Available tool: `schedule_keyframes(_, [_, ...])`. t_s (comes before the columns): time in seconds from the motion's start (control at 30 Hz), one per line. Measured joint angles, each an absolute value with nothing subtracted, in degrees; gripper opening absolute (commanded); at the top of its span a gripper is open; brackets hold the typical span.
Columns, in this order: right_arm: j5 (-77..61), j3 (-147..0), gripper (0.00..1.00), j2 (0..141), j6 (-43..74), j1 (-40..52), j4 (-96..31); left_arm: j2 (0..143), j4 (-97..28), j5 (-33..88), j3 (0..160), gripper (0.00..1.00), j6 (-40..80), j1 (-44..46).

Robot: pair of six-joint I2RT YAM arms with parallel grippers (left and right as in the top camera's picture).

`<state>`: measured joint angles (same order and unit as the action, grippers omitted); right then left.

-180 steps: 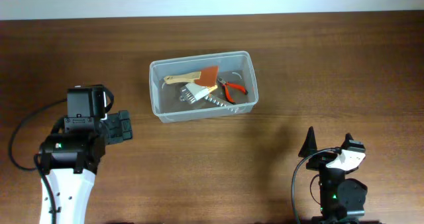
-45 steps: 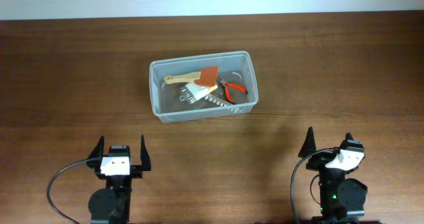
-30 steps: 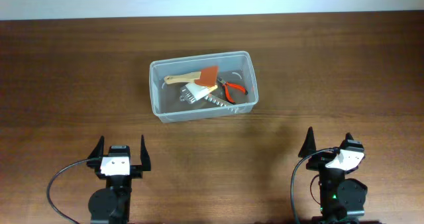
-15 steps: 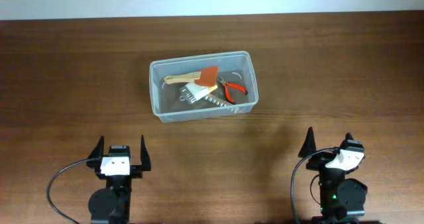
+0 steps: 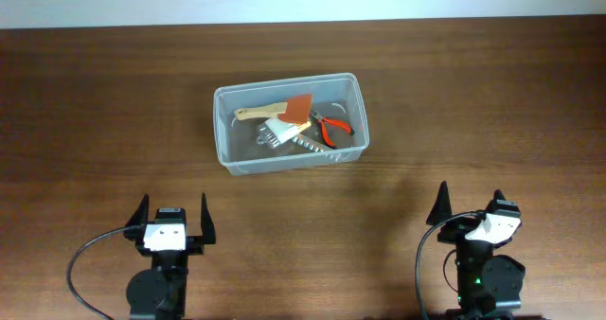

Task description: Pack container

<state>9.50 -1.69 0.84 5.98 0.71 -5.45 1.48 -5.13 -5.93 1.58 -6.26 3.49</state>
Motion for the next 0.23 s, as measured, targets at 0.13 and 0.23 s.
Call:
schedule_keyframes(0.13, [9.5,-1.69,0.99,0.84,5.96,0.71,-5.48,1.48,-5.1,-5.93,1.58,0.99,-6.26,3.49])
schedule_keyframes(0.23, [9.5,-1.69,0.99,0.84,5.98,0.71,-5.45,1.48,-5.13,-5.93,1.58,0.99,-6.26,3.49])
